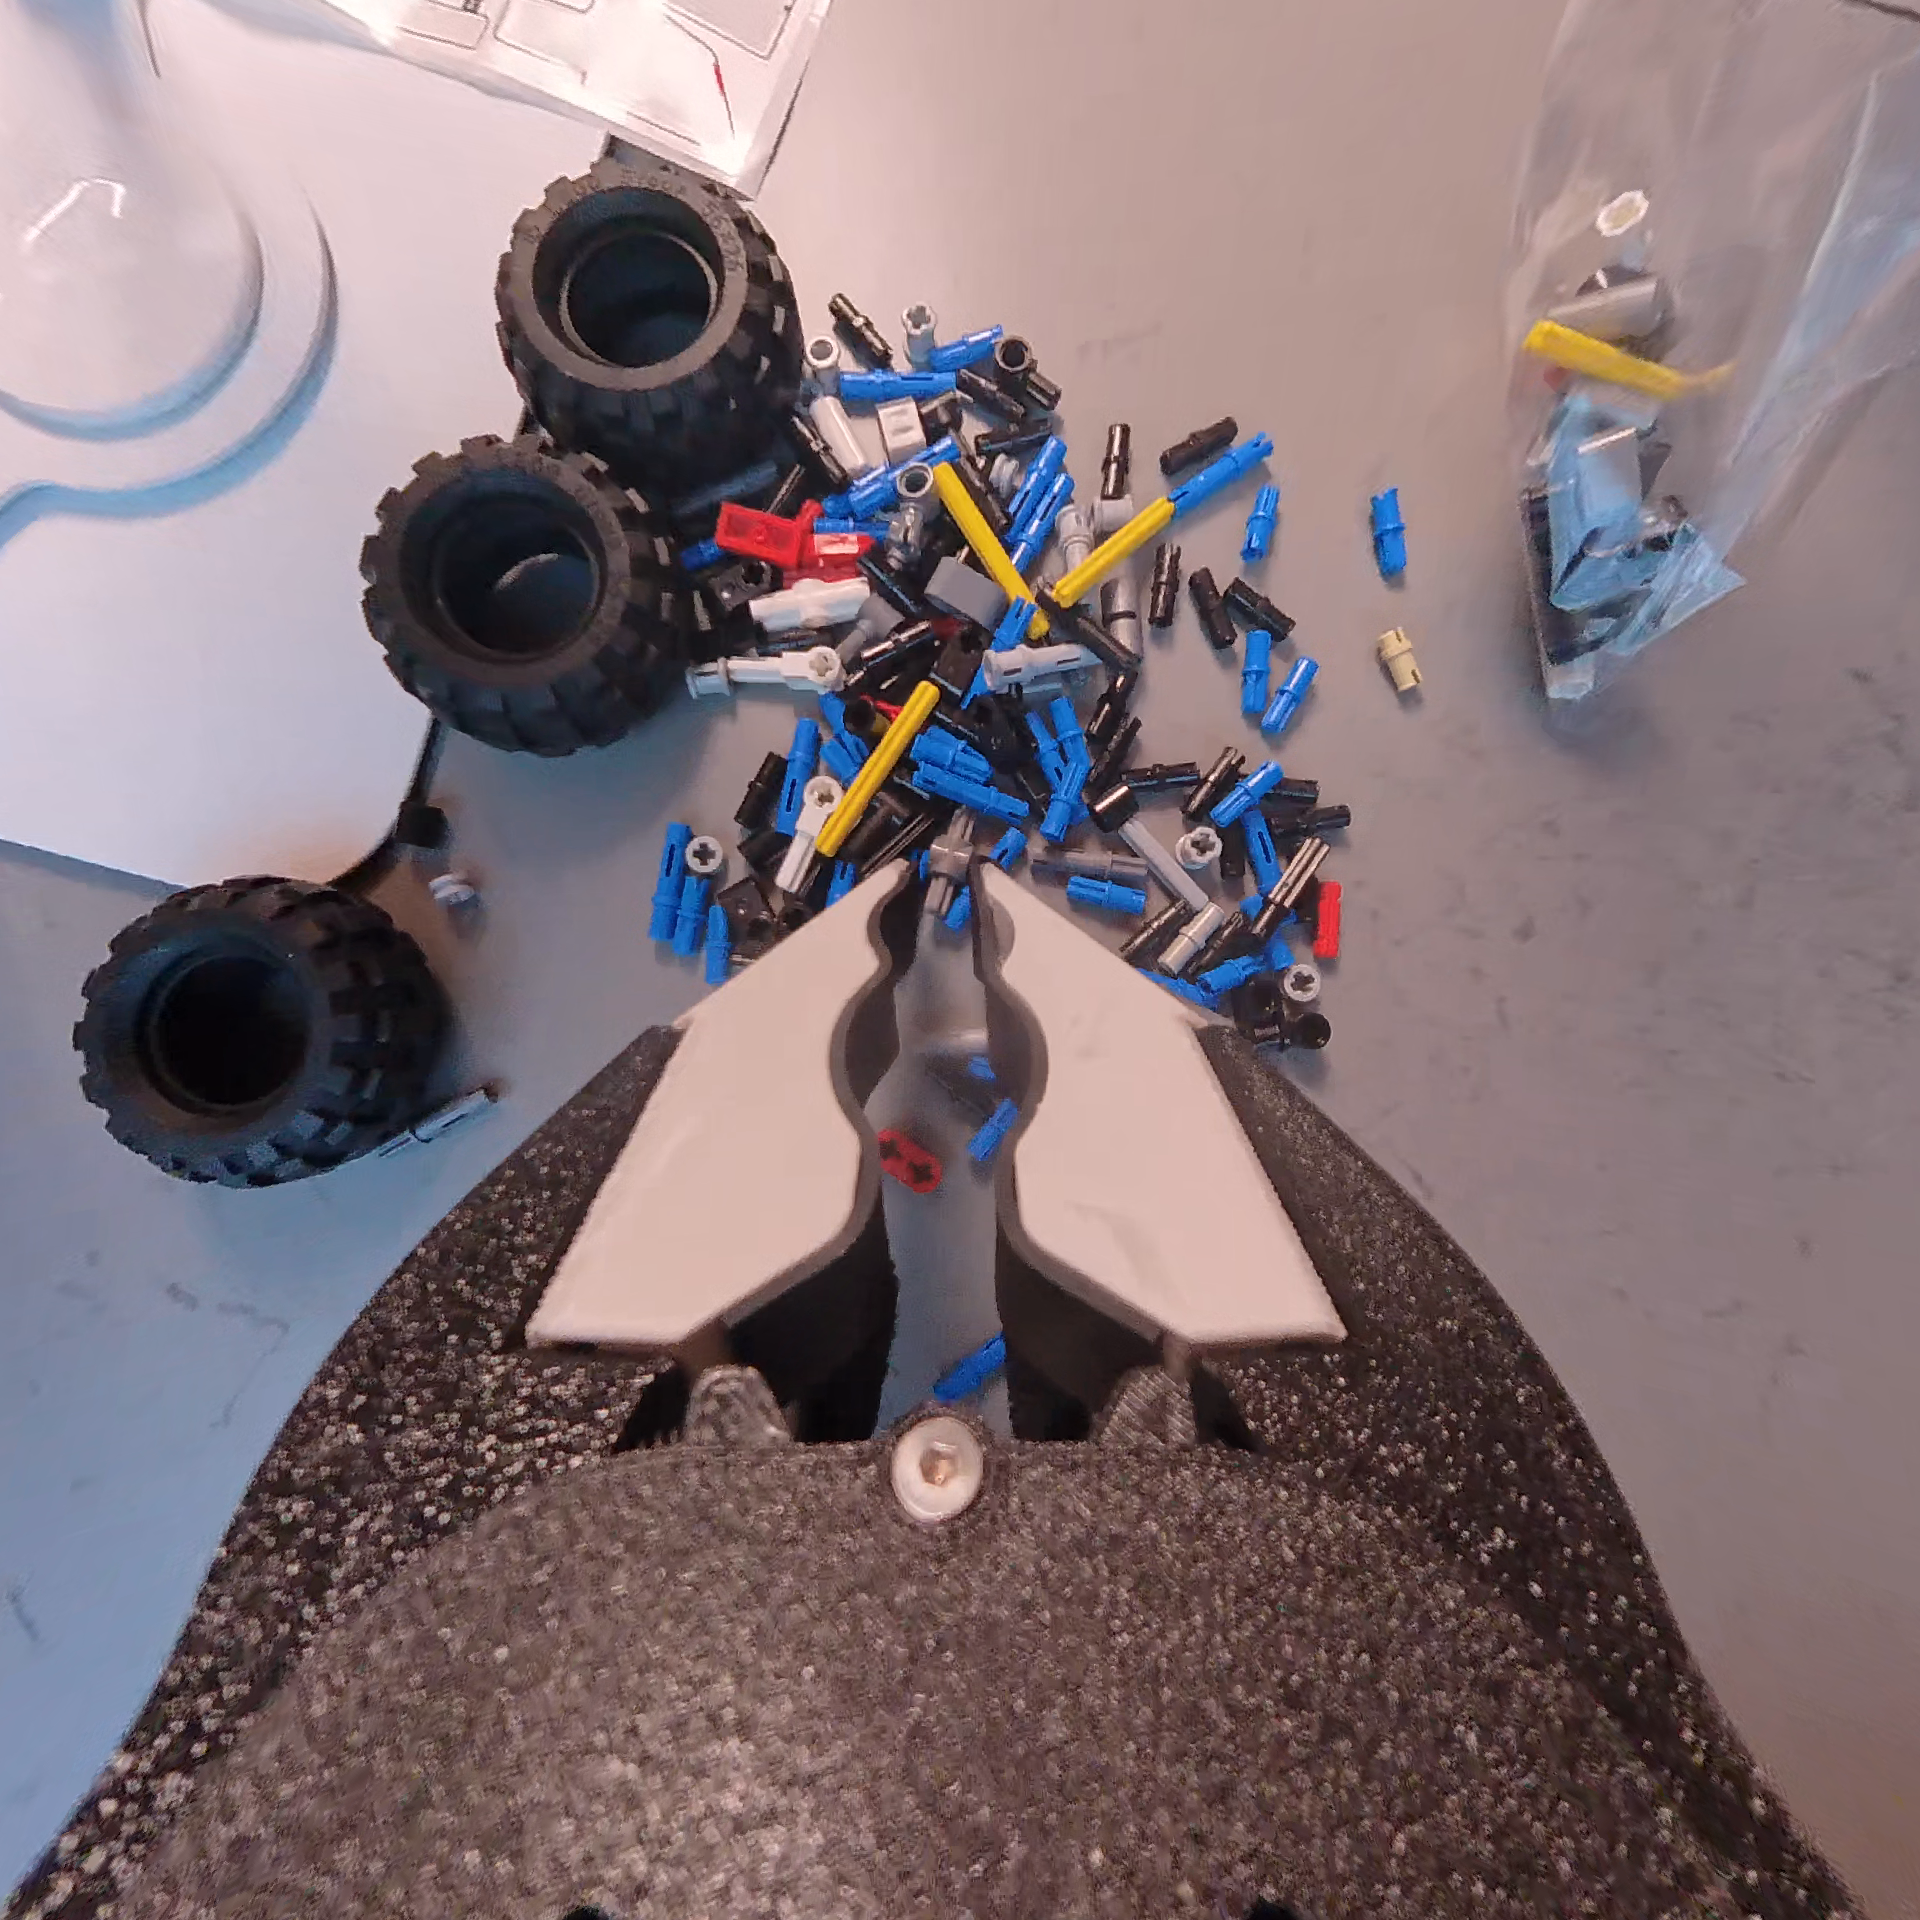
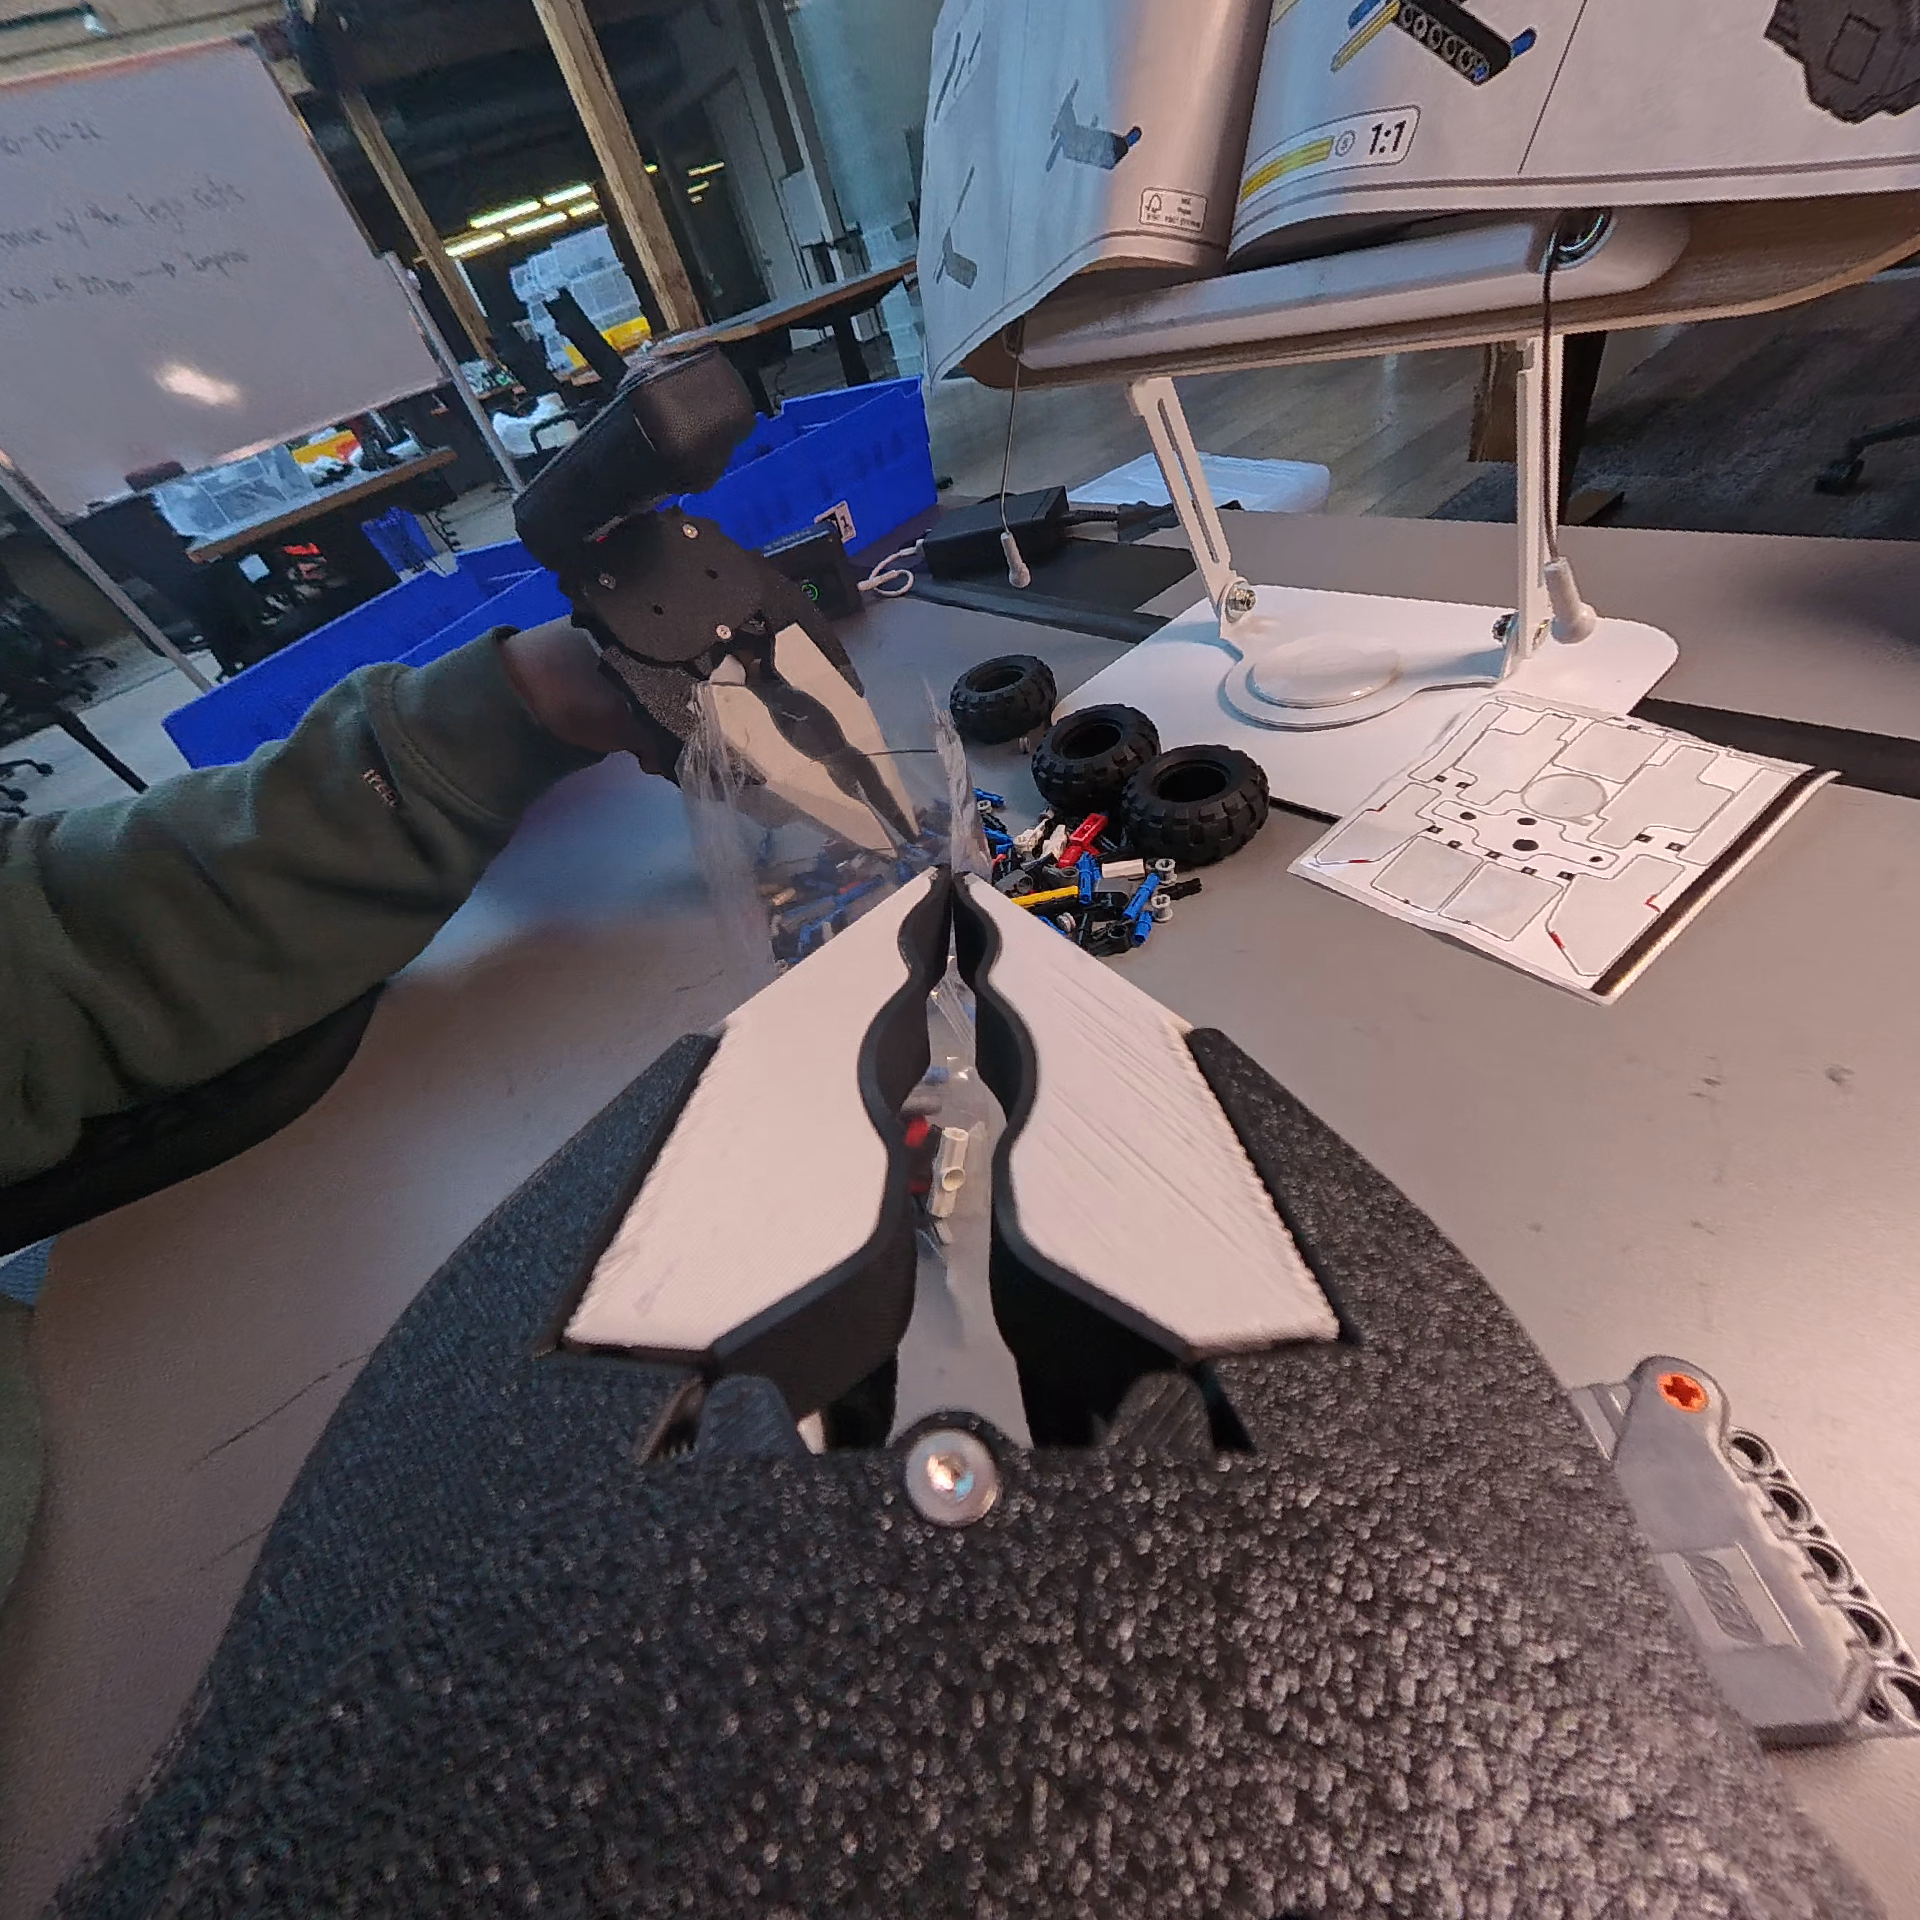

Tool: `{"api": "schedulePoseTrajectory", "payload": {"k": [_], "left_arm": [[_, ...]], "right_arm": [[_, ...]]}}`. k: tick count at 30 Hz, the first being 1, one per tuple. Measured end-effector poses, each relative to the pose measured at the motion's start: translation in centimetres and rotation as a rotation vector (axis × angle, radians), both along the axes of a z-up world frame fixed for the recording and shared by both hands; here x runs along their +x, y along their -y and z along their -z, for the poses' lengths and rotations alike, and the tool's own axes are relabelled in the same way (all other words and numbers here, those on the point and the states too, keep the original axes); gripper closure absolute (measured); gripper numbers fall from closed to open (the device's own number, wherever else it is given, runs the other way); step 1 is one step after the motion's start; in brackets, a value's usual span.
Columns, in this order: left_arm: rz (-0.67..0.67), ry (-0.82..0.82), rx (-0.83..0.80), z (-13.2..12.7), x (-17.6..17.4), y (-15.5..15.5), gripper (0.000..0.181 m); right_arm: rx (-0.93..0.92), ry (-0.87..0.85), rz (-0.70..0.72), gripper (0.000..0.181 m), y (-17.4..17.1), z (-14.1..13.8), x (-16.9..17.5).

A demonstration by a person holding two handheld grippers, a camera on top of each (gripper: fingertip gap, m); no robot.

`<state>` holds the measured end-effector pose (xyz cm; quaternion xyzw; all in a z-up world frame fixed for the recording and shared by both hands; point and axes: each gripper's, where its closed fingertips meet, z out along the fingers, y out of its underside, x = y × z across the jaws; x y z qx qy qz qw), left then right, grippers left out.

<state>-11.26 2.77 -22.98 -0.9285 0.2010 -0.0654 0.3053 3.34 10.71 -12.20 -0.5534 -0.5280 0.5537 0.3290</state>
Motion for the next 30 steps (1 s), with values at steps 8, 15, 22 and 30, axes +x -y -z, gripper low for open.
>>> {"api": "schedulePoseTrajectory", "payload": {"k": [8, 15, 22, 30], "left_arm": [[0.046, -0.053, -0.052, 0.8, 0.2, 0.9, 0.176], [0.046, 0.013, -0.025, -0.7, -0.1, 1.5, 0.180], [0.039, 0.034, 0.081, -1.7, 1.0, -0.3, 0.165], [0.115, -0.062, 0.088, 0.0, 3.4, -2.6, 0.161]], "right_arm": [[-0.010, 0.002, -0.005, 0.181, 0.0, 0.2, 0.0], [-0.008, 0.002, -0.007, 0.181, 0.0, 0.1, 0.0], [-0.007, 0.003, -0.005, 0.181, 0.0, 0.2, 0.0], [-0.007, 0.006, -0.006, 0.181, 0.0, 0.2, -0.1]]}}
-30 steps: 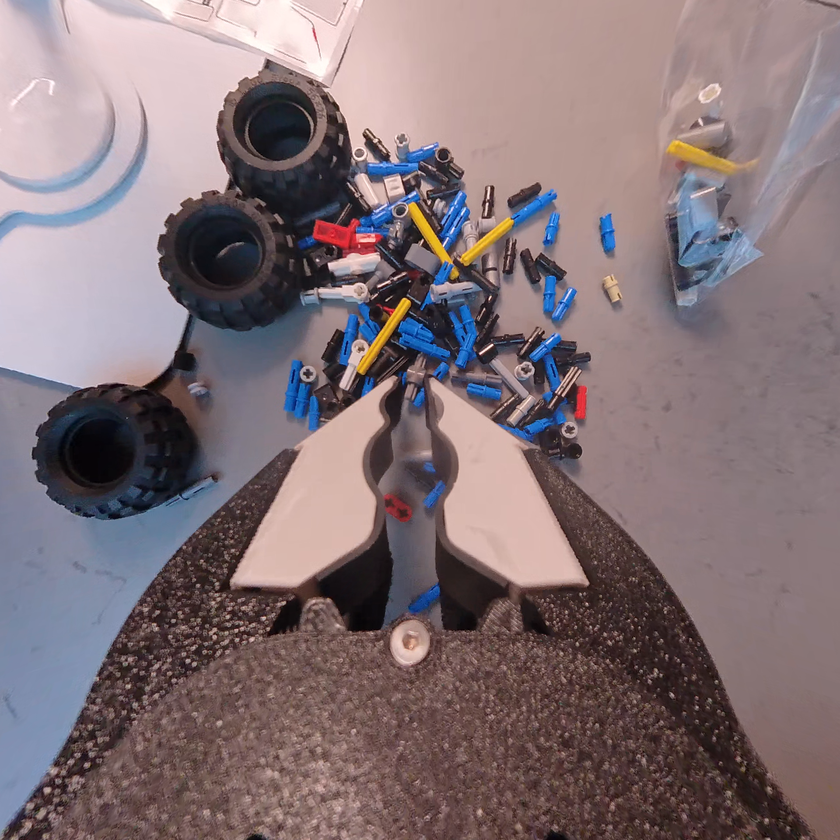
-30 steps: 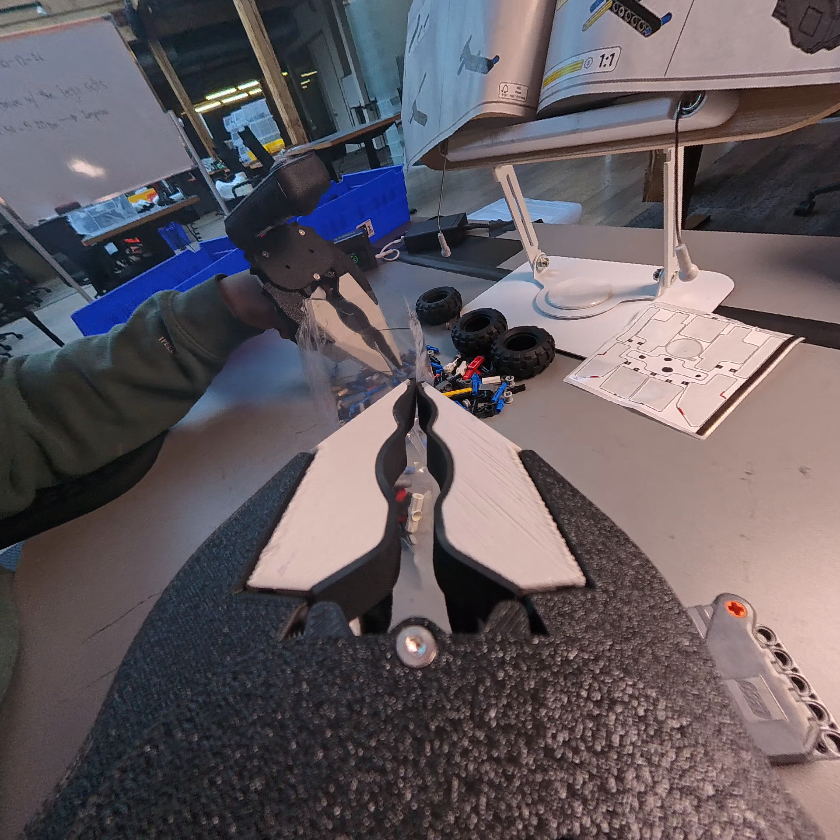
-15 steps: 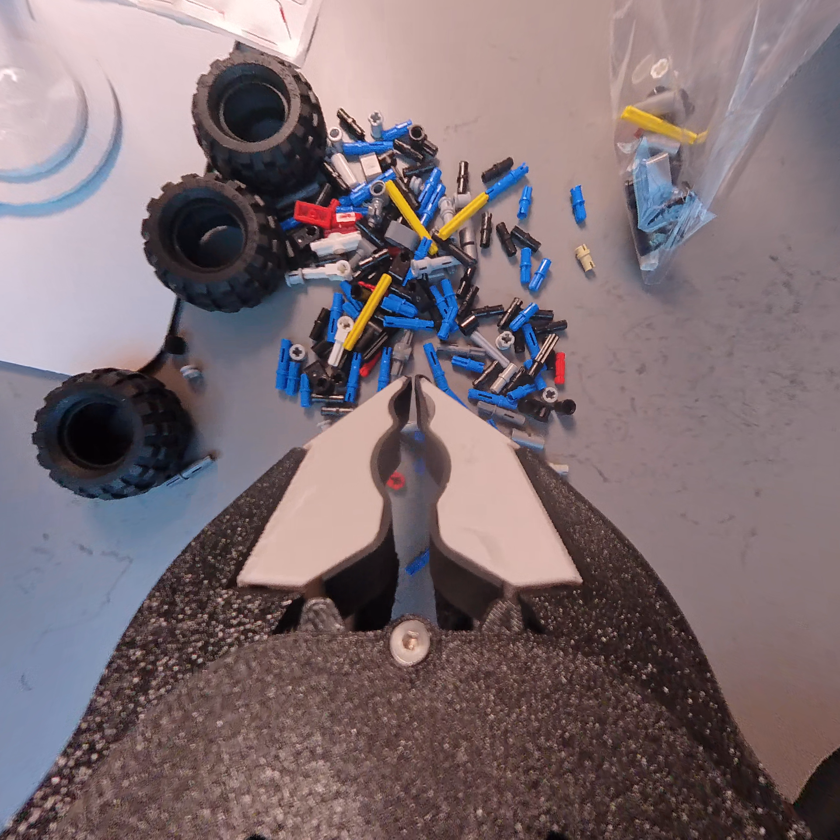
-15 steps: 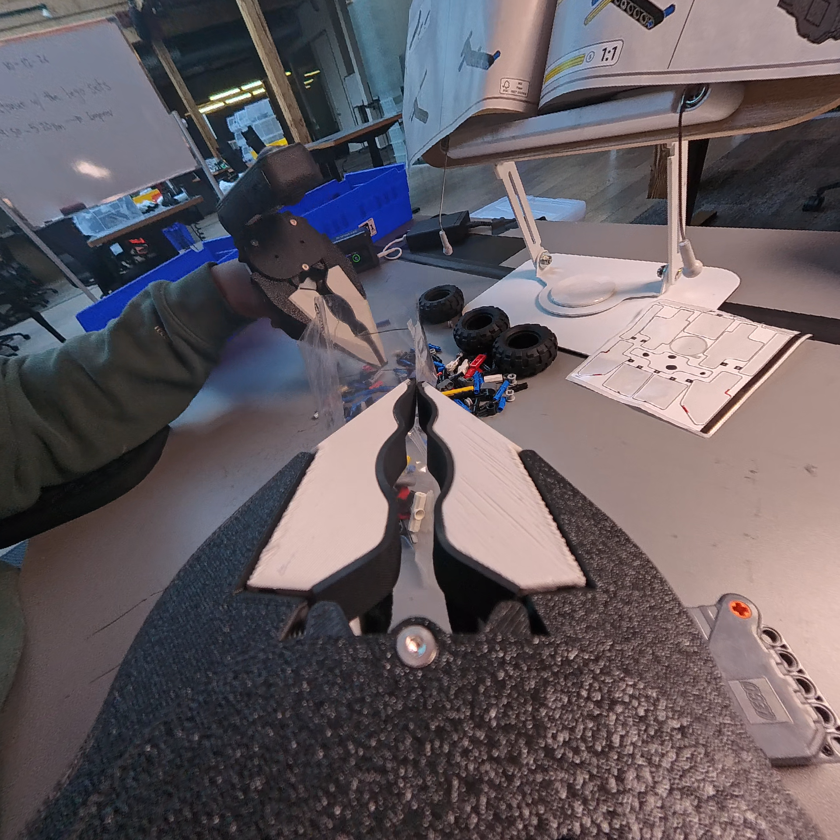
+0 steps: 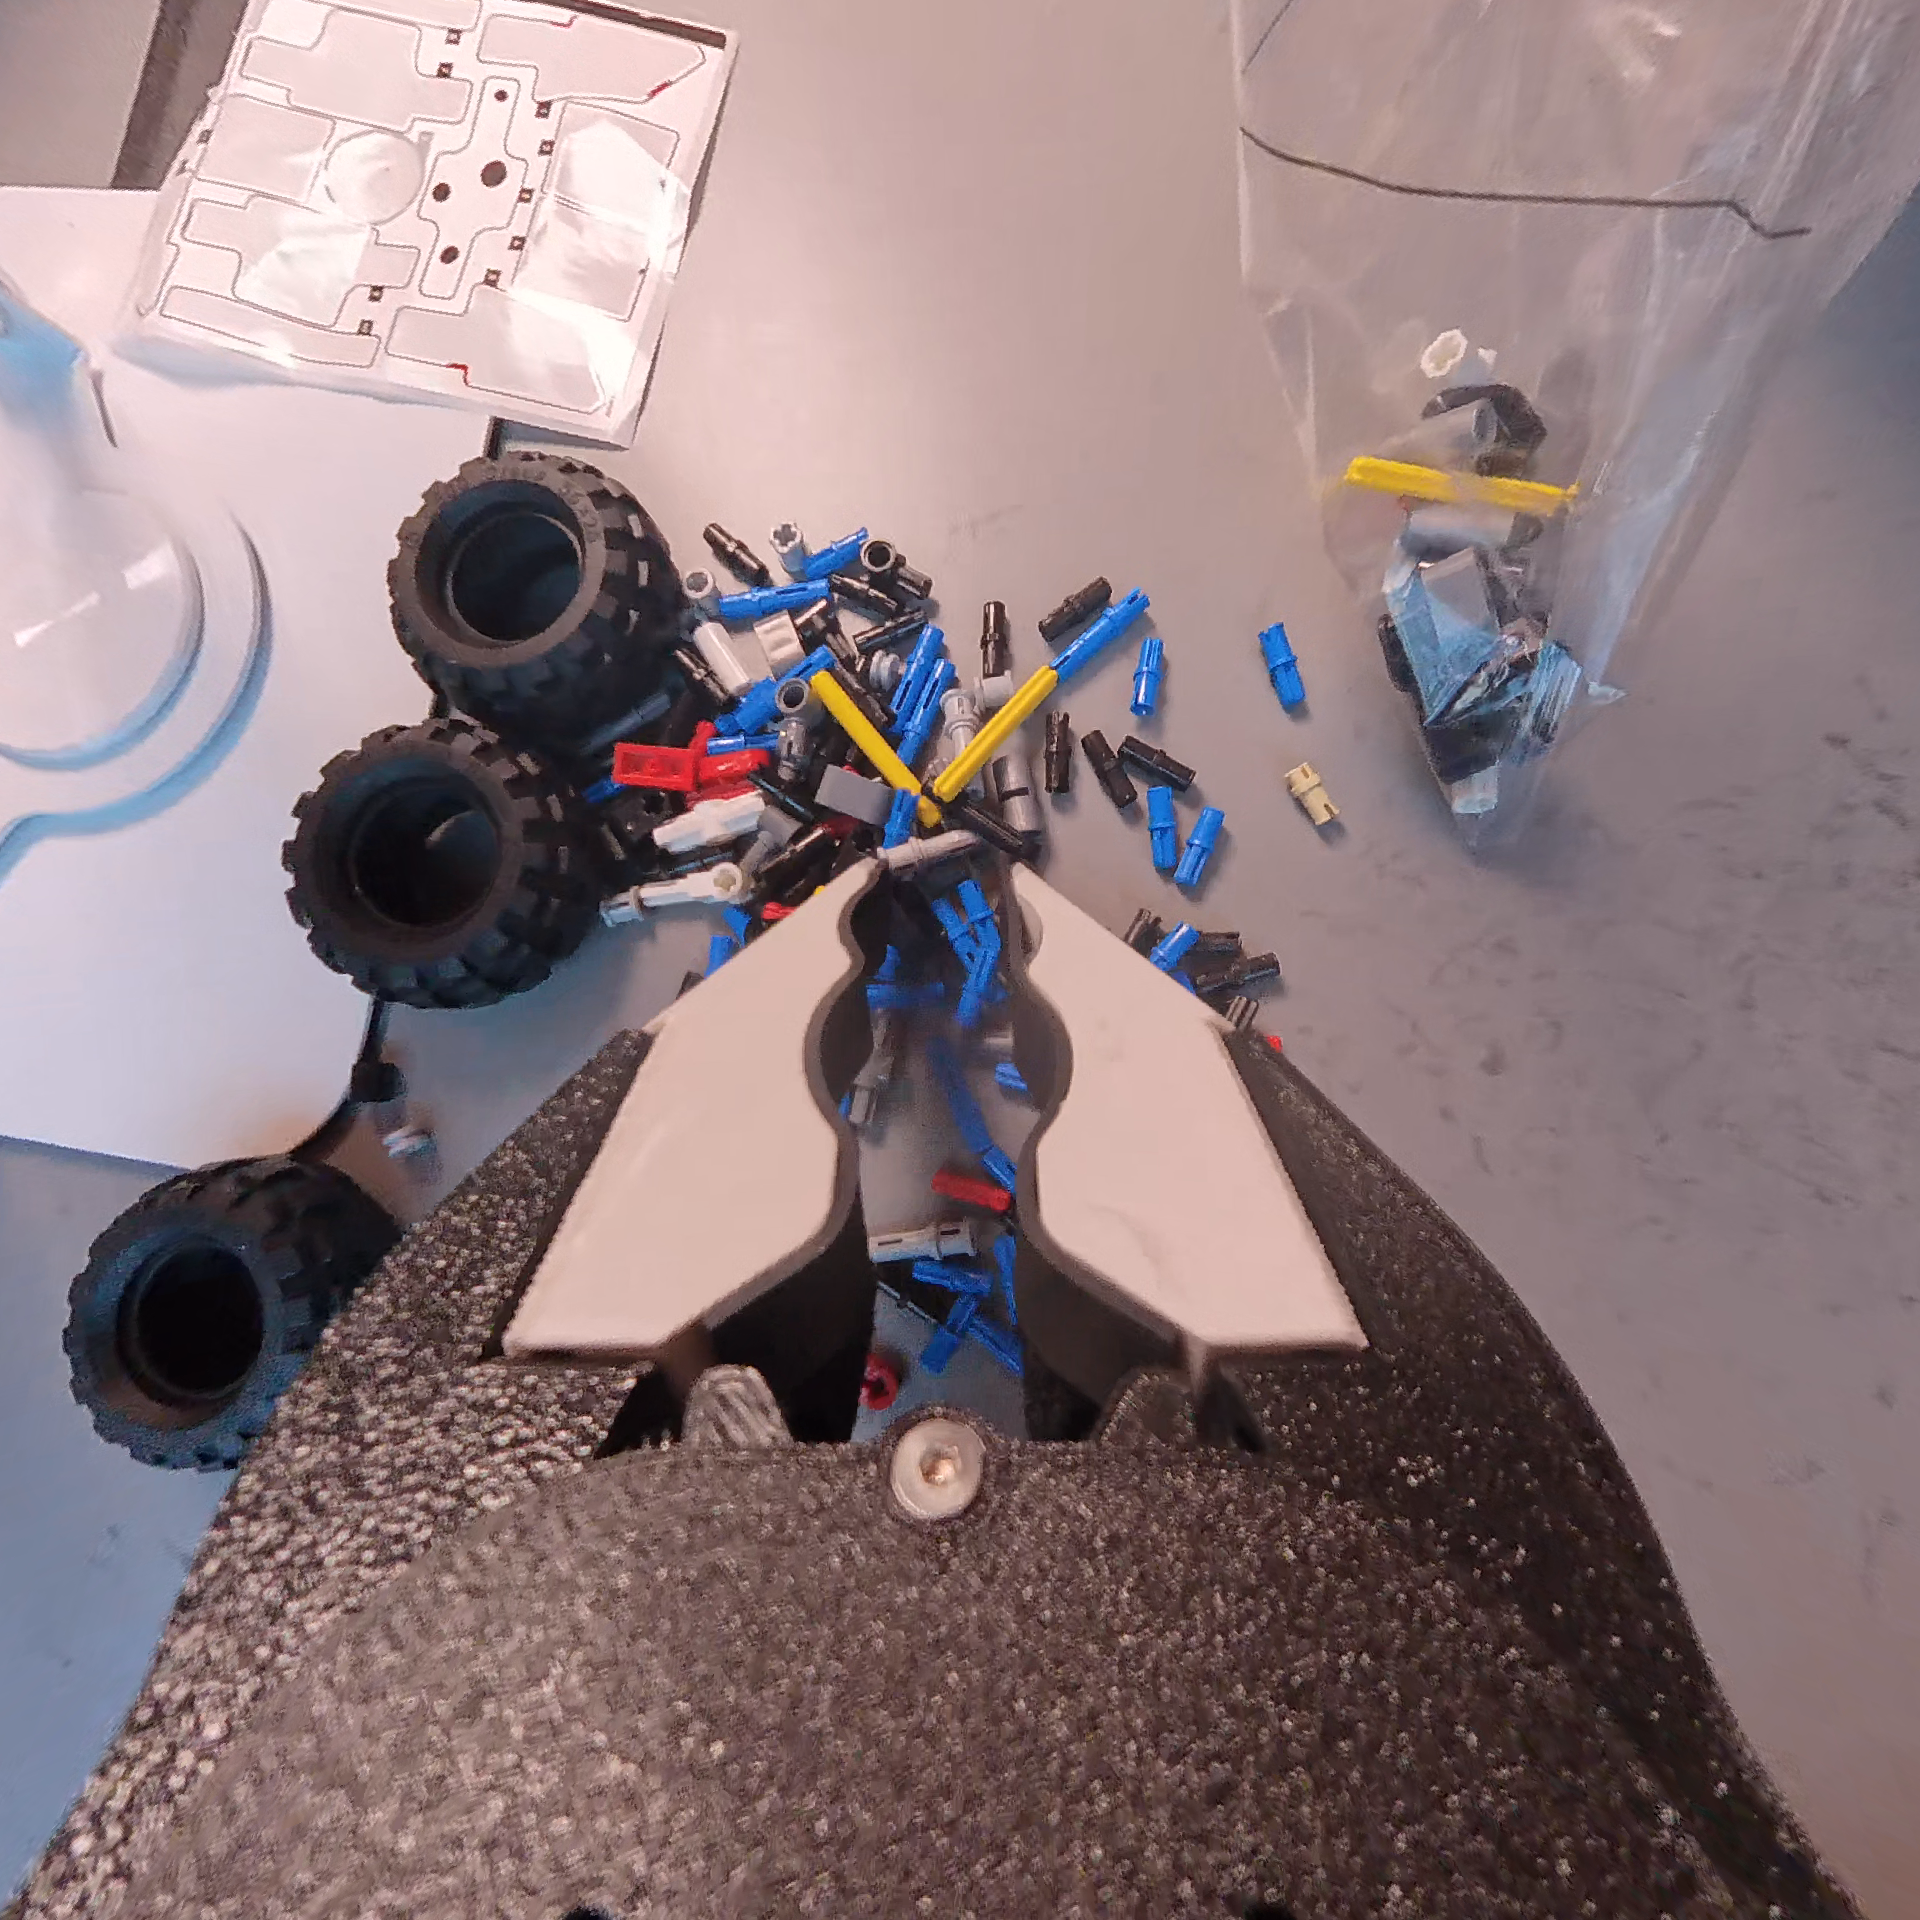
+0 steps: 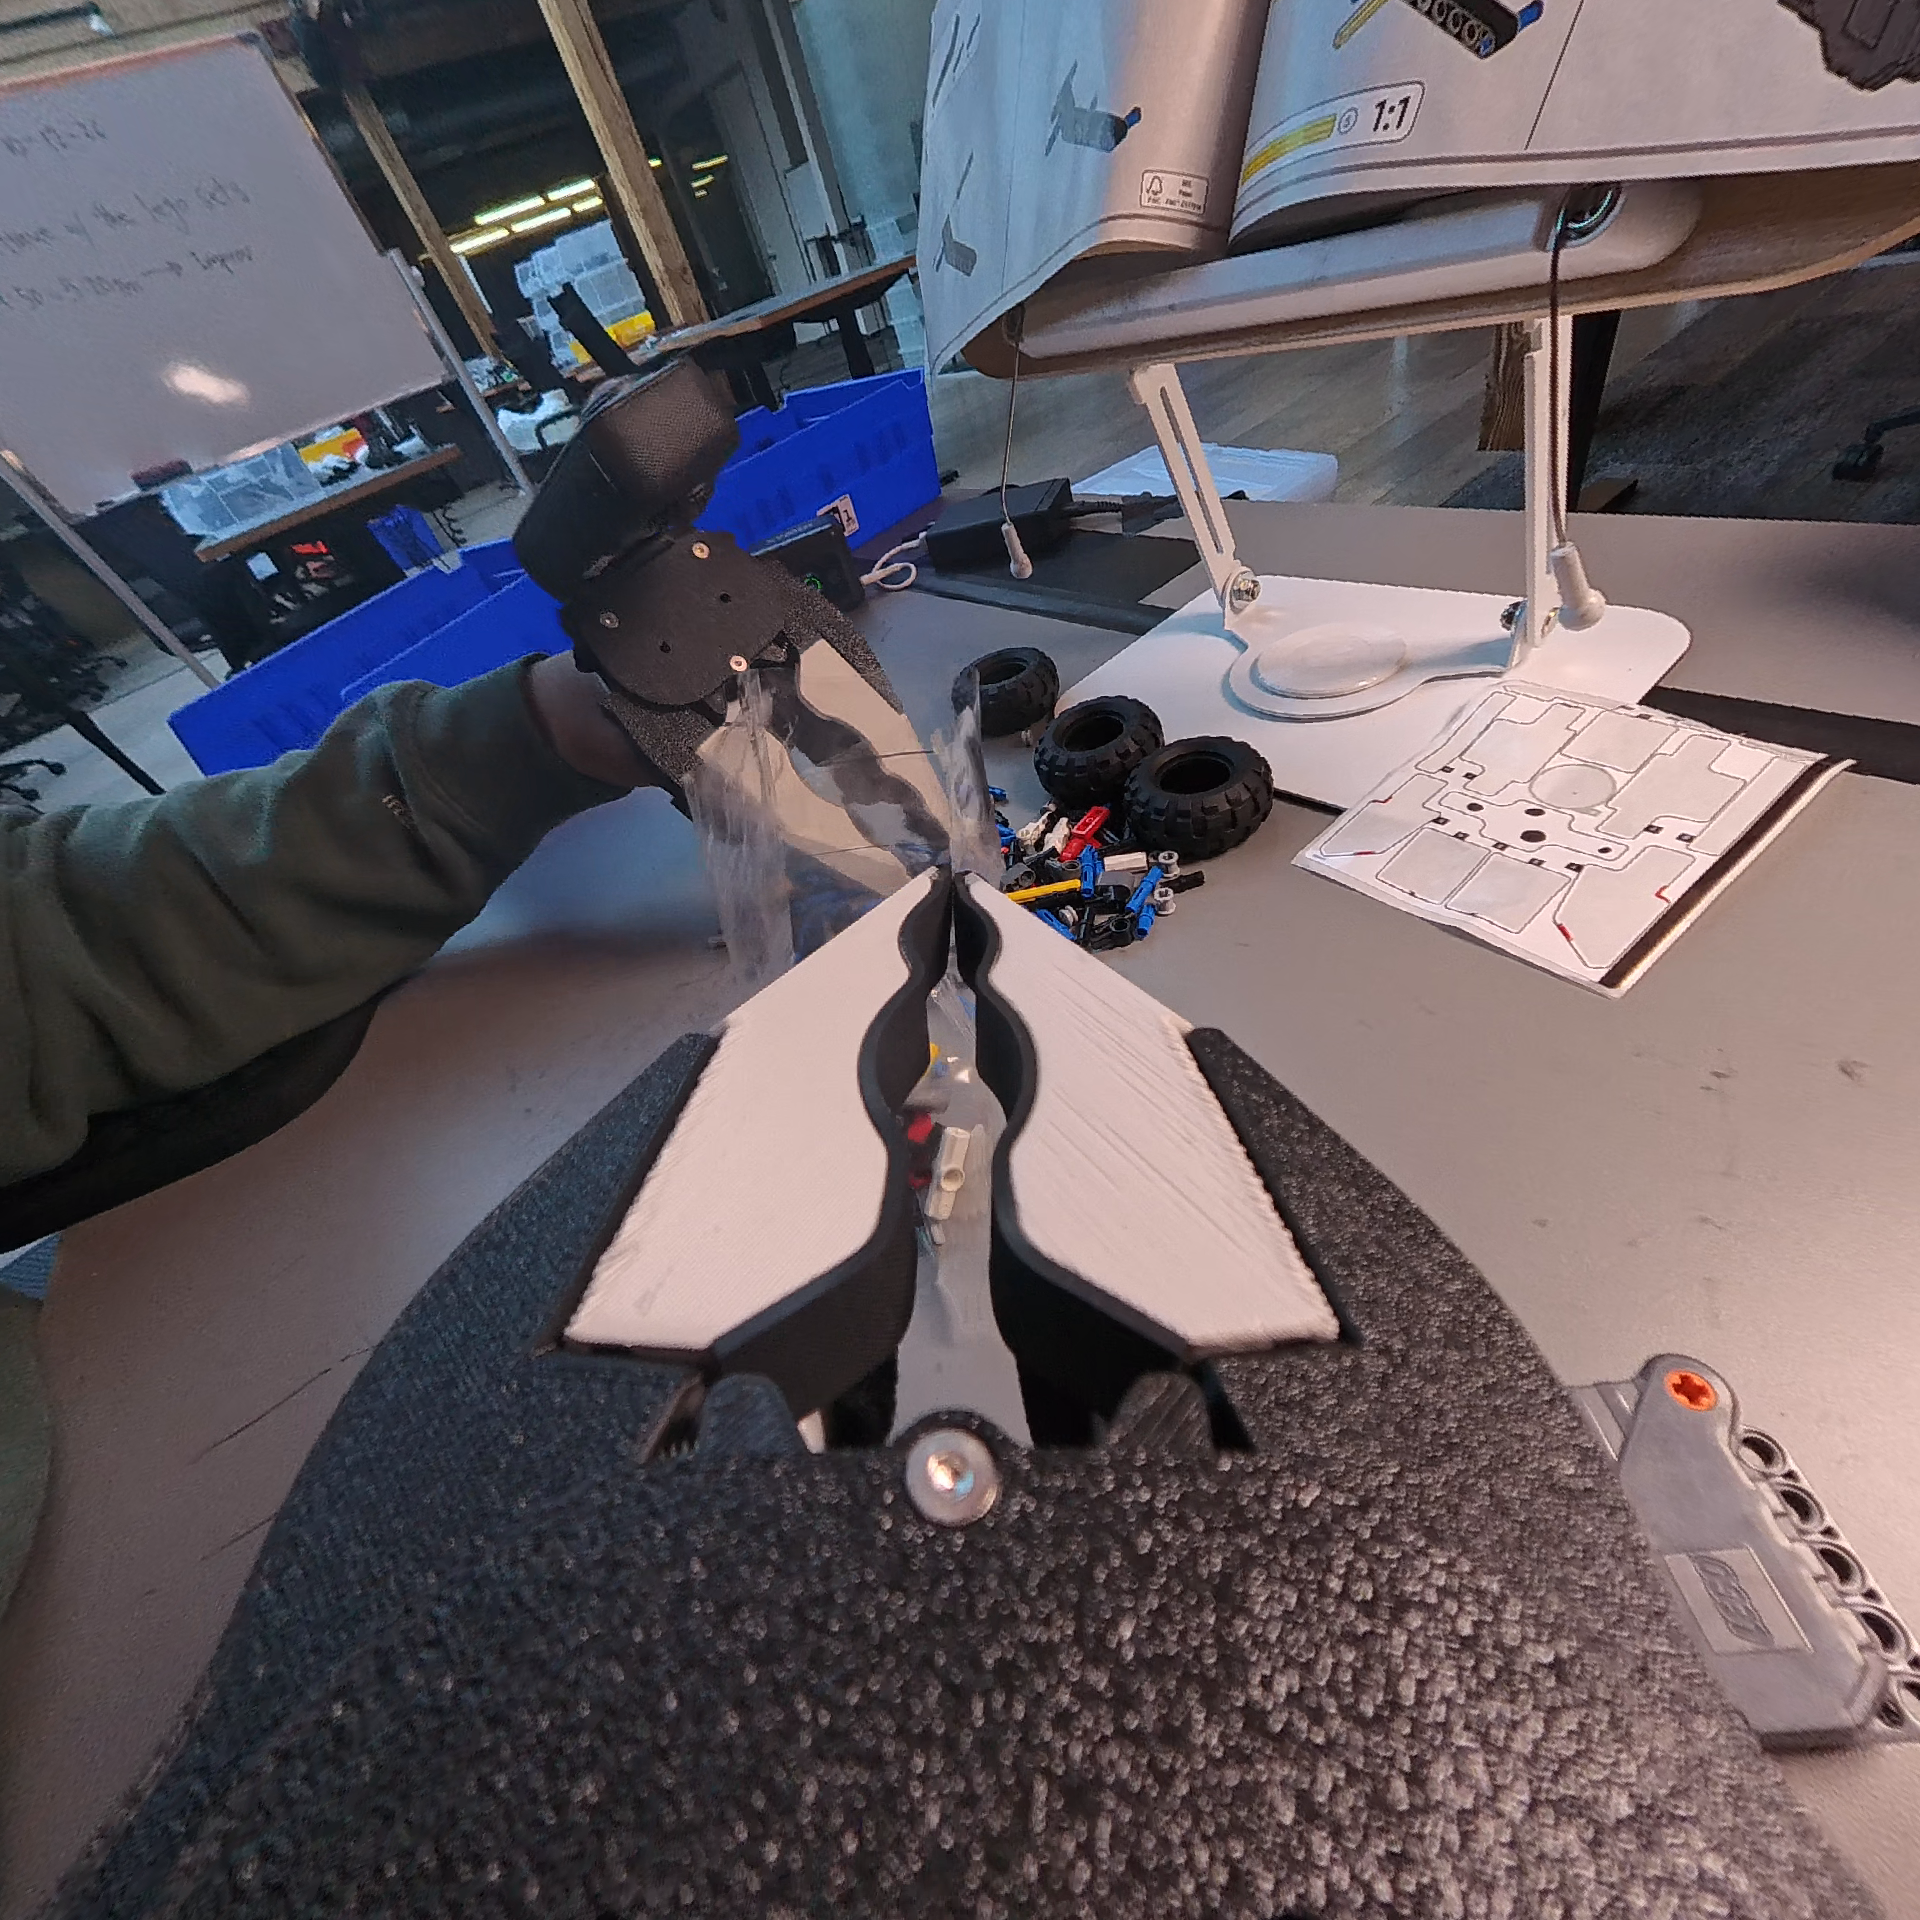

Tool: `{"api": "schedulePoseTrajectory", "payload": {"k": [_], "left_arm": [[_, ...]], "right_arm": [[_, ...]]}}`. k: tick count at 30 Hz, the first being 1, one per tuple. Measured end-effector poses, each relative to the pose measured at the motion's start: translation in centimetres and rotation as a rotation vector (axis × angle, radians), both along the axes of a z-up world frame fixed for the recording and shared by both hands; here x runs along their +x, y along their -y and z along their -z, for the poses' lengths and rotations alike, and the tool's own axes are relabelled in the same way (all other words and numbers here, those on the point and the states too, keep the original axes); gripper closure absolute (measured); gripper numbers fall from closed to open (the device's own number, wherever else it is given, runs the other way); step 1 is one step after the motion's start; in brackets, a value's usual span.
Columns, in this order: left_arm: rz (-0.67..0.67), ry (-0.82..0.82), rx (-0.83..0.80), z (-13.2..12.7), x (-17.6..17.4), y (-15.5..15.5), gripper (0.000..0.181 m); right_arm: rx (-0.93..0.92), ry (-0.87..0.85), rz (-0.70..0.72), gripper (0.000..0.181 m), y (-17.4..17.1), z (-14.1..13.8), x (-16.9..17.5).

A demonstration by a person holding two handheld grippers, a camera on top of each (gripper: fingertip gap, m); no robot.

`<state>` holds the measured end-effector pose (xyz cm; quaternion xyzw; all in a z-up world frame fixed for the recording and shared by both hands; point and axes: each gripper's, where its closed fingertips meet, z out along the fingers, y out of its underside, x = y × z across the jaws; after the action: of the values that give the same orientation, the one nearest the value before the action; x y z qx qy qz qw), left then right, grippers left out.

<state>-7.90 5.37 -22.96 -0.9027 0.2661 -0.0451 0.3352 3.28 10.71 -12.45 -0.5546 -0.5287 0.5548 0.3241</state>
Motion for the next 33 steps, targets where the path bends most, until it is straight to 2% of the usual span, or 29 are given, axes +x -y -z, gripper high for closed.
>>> {"api": "schedulePoseTrajectory", "payload": {"k": [6, 9, 17, 20, 24, 33], "left_arm": [[0.033, -0.006, 0.000, 0.3, 0.9, -0.6, 0.152], [0.036, -0.036, -0.004, 0.6, 0.7, -0.6, 0.164], [-0.038, -0.124, 0.012, -0.9, -1.6, 0.0, 0.163], [0.026, -0.061, 0.035, -1.6, 0.5, 0.1, 0.163], [0.122, -0.075, 0.024, -0.5, 2.7, -0.1, 0.171], [0.166, -0.085, -0.045, 0.9, 2.6, -0.2, 0.169]], "right_arm": [[-0.001, 0.004, -0.001, 0.181, 0.0, 0.1, 0.0], [-0.001, 0.006, -0.001, 0.181, 0.0, 0.2, 0.0], [0.003, 0.004, 0.000, 0.181, -0.2, 0.1, 0.1], [0.000, 0.004, 0.001, 0.181, -0.3, 0.1, 0.1], [0.004, 0.002, 0.001, 0.181, -0.3, 0.0, 0.1], [-0.001, 0.002, 0.003, 0.181, -0.5, 0.0, 0.2]]}}
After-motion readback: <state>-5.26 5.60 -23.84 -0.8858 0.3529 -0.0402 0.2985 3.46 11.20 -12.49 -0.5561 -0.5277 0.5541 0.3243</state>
